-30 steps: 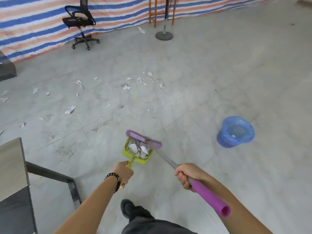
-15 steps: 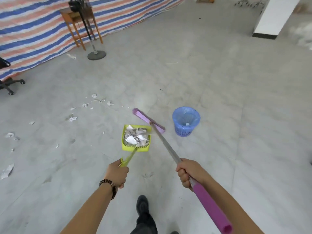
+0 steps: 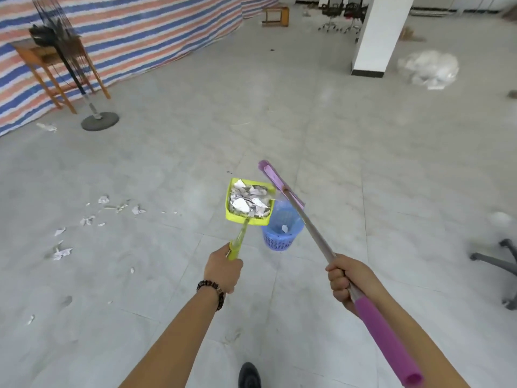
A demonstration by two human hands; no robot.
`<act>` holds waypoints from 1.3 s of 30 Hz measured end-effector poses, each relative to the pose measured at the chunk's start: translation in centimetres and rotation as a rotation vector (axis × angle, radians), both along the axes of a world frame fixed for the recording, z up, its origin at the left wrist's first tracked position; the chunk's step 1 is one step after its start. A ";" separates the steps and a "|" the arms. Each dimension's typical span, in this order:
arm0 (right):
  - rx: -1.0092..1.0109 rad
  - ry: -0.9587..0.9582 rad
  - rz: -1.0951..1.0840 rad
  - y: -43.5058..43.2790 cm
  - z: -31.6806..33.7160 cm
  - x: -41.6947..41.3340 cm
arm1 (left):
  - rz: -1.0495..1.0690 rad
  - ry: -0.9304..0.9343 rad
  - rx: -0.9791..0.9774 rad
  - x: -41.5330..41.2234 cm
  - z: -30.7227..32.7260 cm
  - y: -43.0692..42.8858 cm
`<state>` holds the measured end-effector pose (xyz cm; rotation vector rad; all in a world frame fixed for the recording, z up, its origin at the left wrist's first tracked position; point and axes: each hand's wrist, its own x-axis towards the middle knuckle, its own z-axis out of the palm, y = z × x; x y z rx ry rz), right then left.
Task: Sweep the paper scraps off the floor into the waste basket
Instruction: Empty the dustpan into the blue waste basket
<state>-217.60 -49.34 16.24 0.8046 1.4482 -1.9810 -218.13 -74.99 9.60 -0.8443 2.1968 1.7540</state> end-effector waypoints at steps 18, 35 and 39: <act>0.066 -0.106 -0.159 5.5 -4.8 -7.4 | -0.353 -0.015 -0.434 -9.5 -2.6 4.8; -0.026 -0.292 -0.118 11.3 -7.5 -11.0 | -0.969 -0.200 -1.051 -15.1 -2.9 11.8; -0.013 -0.288 -0.105 11.3 -7.6 -11.5 | -0.679 -0.369 -0.571 -16.2 -3.3 11.9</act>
